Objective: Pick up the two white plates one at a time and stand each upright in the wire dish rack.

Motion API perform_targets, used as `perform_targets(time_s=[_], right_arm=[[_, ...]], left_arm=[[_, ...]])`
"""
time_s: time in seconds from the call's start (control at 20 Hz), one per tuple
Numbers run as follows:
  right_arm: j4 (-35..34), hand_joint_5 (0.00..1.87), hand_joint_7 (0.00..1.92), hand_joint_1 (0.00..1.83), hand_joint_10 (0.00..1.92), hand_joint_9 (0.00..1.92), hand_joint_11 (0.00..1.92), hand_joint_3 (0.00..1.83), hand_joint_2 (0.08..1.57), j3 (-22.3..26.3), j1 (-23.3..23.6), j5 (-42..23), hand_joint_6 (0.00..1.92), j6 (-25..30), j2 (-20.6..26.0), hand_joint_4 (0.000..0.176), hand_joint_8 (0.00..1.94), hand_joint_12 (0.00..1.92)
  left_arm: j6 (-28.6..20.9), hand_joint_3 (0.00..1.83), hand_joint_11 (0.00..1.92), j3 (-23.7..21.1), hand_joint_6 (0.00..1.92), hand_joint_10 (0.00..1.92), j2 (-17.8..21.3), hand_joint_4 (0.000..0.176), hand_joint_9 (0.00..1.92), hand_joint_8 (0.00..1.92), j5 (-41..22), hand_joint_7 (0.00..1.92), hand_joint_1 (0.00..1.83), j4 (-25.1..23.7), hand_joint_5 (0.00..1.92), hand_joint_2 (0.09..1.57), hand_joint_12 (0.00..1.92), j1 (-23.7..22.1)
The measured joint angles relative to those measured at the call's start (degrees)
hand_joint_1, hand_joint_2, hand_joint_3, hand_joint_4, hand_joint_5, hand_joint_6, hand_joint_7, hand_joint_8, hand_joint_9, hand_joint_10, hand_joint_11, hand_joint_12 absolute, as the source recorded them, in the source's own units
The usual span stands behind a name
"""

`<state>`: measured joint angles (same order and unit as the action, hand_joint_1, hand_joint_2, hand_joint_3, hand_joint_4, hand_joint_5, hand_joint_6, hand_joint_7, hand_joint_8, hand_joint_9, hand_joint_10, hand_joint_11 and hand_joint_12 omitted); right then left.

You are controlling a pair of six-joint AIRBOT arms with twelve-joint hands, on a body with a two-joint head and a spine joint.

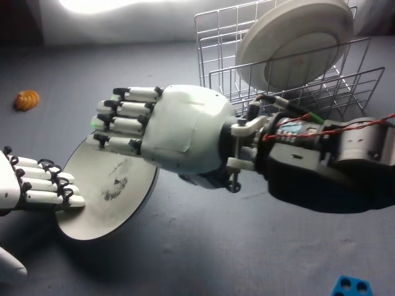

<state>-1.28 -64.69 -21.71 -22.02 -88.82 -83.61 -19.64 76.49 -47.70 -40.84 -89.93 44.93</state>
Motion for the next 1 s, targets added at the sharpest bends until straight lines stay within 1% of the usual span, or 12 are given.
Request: perform_targets(time_s=[0.15,0.25,0.4,0.5,0.55,0.6,0.65,0.7,0.75,0.85,0.95,1.0], right_arm=[[-1.0,0.16,0.09,1.22,0.0,0.06,0.0,0.0,1.06,-2.2,-0.9,0.7,0.0,0.0,-3.7,0.0,0.0,0.41],[-0.9,0.16,0.08,1.22,0.0,0.05,0.0,0.0,1.08,-3.9,-1.0,1.2,0.0,0.0,-5.6,0.0,0.0,0.4],[-1.0,0.17,0.1,1.11,0.01,0.07,0.0,0.01,1.11,-6.2,-1.0,1.3,0.0,0.0,-6.9,0.0,0.0,0.46],[-1.1,0.19,0.14,1.13,0.01,0.1,0.0,0.0,1.09,-7.0,-1.0,1.3,0.0,0.0,-7.6,0.0,0.0,0.52],[-1.1,0.17,0.12,1.1,0.0,0.09,0.0,0.0,1.11,-7.3,-1.0,1.3,0.0,0.0,-8.2,0.0,0.0,0.47],[-1.1,0.18,0.13,1.11,0.01,0.1,0.0,0.0,1.1,-7.6,-1.0,1.3,0.0,0.0,-8.8,0.0,0.0,0.51],[-1.0,0.15,0.11,1.06,0.0,0.1,0.0,0.01,1.12,-7.8,-1.0,1.3,0.0,0.1,-9.4,0.0,0.0,0.52],[-0.7,0.2,0.18,1.11,0.02,0.16,0.0,0.0,1.1,-8.1,-1.0,1.4,0.02,0.0,-9.7,0.0,0.02,0.64],[-0.8,0.24,0.23,1.13,0.02,0.21,0.0,0.0,1.1,-8.5,-1.0,1.4,0.01,0.1,-10.0,0.0,0.01,0.72],[-1.0,0.31,0.31,1.11,0.03,0.29,0.0,0.01,1.13,-9.2,-1.0,1.3,0.02,0.1,-10.4,0.0,0.01,0.84],[-1.0,0.5,0.48,1.11,0.02,0.43,0.0,0.01,1.2,-9.2,-1.0,1.3,0.02,0.1,-10.5,0.0,0.01,1.04],[-1.0,0.5,0.48,1.11,0.02,0.43,0.0,0.01,1.2,-9.2,-1.0,1.4,0.02,0.1,-10.5,0.0,0.01,1.04]], left_arm=[[0.0,0.0,0.0,0.0,0.01,0.0,0.0,0.0,0.01,0.01,0.0,0.03,0.0,0.0,0.04,1.09,0.0,0.0],[-0.2,0.0,0.0,0.2,0.0,0.0,-0.1,0.0,0.0,0.0,-0.1,0.0,0.0,0.1,0.0,1.09,0.0,0.0],[-0.2,0.0,0.0,0.5,0.0,0.0,-0.3,0.0,0.0,0.0,-0.5,0.01,0.0,0.1,0.0,1.09,0.0,0.0],[-0.2,0.0,0.0,0.5,0.01,0.0,-0.3,0.0,0.0,0.01,-0.5,0.02,0.0,0.0,0.02,1.09,0.0,-0.1],[-0.2,0.0,0.02,0.7,0.02,0.01,-0.3,0.0,0.03,0.02,-0.5,0.05,0.0,0.0,0.05,1.09,0.01,-0.1],[-0.2,0.0,0.0,0.7,0.01,0.0,-0.3,0.0,0.02,0.01,-0.5,0.04,0.0,0.0,0.05,1.09,0.0,-0.1],[-0.2,0.0,0.0,0.6,0.0,0.0,-0.3,0.0,0.0,0.0,-0.5,0.02,0.0,0.0,0.02,1.09,0.0,-0.1],[-0.2,0.0,0.0,0.6,0.0,0.0,-0.3,0.0,0.0,0.0,-0.5,0.0,0.0,-0.1,0.0,1.09,0.0,-0.2],[-0.2,0.0,0.0,0.7,0.0,0.0,-0.3,0.0,0.0,0.0,-0.5,0.01,0.0,-0.1,0.0,1.09,0.0,-0.2],[-0.4,0.0,0.0,0.7,0.0,0.0,-0.3,0.0,0.0,0.0,-0.6,0.0,0.0,-0.1,0.0,1.09,0.0,-0.3],[-0.4,0.0,0.0,0.7,0.0,0.0,-0.3,0.0,0.0,0.0,-0.6,0.0,0.0,-0.1,0.0,1.09,0.0,-0.2],[-0.4,0.0,0.0,0.7,0.0,0.0,-0.3,0.0,0.0,0.0,-0.6,0.0,0.0,-0.1,0.0,1.09,0.0,-0.3]])
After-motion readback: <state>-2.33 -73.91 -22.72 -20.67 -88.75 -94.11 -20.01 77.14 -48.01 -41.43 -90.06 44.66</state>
